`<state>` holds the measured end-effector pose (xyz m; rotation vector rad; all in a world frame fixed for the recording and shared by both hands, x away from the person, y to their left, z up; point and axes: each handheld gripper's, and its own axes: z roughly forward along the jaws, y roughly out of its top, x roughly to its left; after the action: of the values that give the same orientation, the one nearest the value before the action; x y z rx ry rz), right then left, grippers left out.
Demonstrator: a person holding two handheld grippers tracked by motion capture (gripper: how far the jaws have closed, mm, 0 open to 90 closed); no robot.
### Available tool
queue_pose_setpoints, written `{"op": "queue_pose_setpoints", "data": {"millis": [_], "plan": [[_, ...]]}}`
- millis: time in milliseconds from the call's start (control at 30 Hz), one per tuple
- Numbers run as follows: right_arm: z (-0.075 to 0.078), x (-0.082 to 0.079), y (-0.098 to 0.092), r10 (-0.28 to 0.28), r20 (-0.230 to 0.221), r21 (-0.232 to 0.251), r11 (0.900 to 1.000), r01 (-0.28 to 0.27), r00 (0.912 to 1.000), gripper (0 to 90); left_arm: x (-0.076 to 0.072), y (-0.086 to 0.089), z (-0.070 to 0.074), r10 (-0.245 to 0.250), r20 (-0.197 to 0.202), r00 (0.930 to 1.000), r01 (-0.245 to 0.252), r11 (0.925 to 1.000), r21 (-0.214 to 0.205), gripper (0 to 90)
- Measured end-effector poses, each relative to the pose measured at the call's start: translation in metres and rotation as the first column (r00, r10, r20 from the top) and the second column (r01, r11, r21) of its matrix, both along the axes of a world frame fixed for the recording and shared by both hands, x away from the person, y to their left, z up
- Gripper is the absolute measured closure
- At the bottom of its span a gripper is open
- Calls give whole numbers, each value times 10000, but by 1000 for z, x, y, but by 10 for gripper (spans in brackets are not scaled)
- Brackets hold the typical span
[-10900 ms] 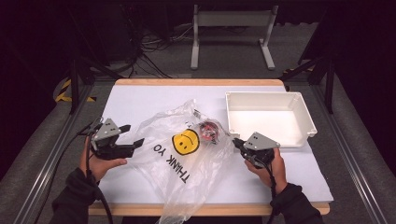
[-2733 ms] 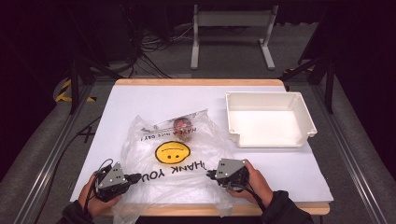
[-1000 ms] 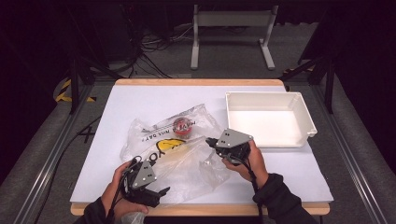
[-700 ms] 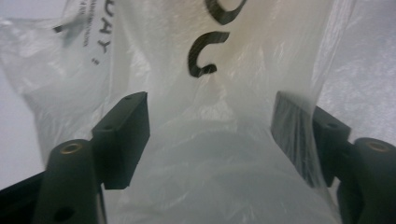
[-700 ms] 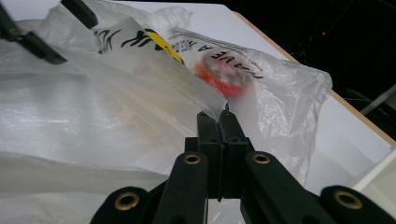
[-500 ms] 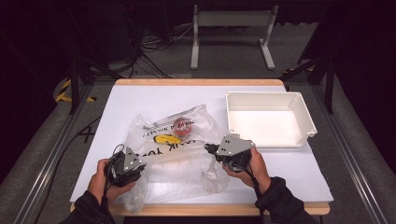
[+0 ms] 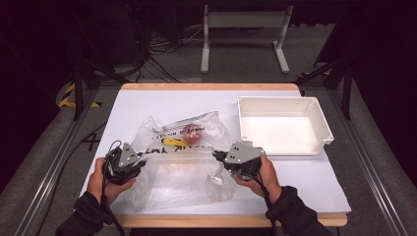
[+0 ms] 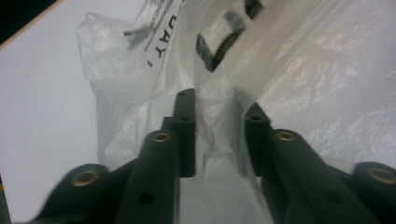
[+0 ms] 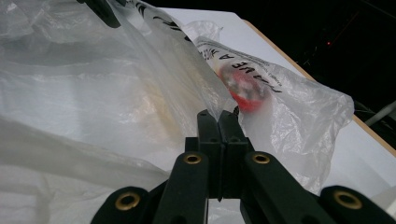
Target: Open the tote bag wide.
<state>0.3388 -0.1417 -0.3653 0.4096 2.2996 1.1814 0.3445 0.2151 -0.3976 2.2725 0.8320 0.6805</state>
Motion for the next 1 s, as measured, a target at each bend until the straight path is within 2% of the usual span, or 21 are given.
{"op": "queue_pose_setpoints", "data": {"millis": [100, 167, 233, 367, 467, 533, 567, 700, 800, 867, 933, 1000], "plan": [[2, 7, 1, -199, 130, 30, 9998, 199, 9997, 900, 6, -1, 4, -99, 122, 9999, 101, 9997, -210, 841], [1, 14, 3, -343, 134, -49, 9994, 344, 9993, 900, 12, 0, 4, -156, 7, 9999, 157, 9990, -426, 857], [-1, 23, 4, -496, 96, -146, 9987, 498, 9987, 900, 18, 1, 4, -200, 75, 9998, 204, 9976, -656, 857], [-2, 40, 7, -773, 80, -212, 9968, 775, 9970, 900, 27, 1, 8, -174, 334, 9993, 199, 9970, -751, 872], [1, 46, 8, -898, 175, -237, 9956, 902, 9958, 900, 31, 0, 11, -113, 447, 9989, 148, 9967, -801, 881], [6, 54, 9, -1056, 353, -238, 9940, 1065, 9938, 900, 36, -2, 14, -68, 543, 9985, 112, 9967, -798, 881], [8, 57, 8, -1127, 370, -179, 9934, 1134, 9929, 900, 40, -3, 17, -67, 642, 9979, 130, 9951, -978, 882], [17, 73, 6, -1469, 483, -124, 9890, 1476, 9880, 900, 54, -9, 26, -26, 839, 9965, 125, 9929, -1179, 886], [22, 80, 5, -1691, 642, -179, 9852, 1706, 9835, 900, 60, -13, 30, 80, 1003, 9949, 39, 9931, -1174, 888], [26, 87, 3, -1798, 709, -102, 9834, 1810, 9811, 900, 65, -15, 34, 90, 1050, 9944, 51, 9910, -1336, 889], [28, 89, 2, -1809, 722, 17, 9834, 1812, 9808, 900, 67, -16, 38, 102, 1173, 9930, 53, 9914, -1307, 889], [36, 95, -3, -1955, 749, 371, 9805, 1931, 9778, 900, 68, -19, 41, 66, 1152, 9933, 85, 9914, -1305, 890]]}}
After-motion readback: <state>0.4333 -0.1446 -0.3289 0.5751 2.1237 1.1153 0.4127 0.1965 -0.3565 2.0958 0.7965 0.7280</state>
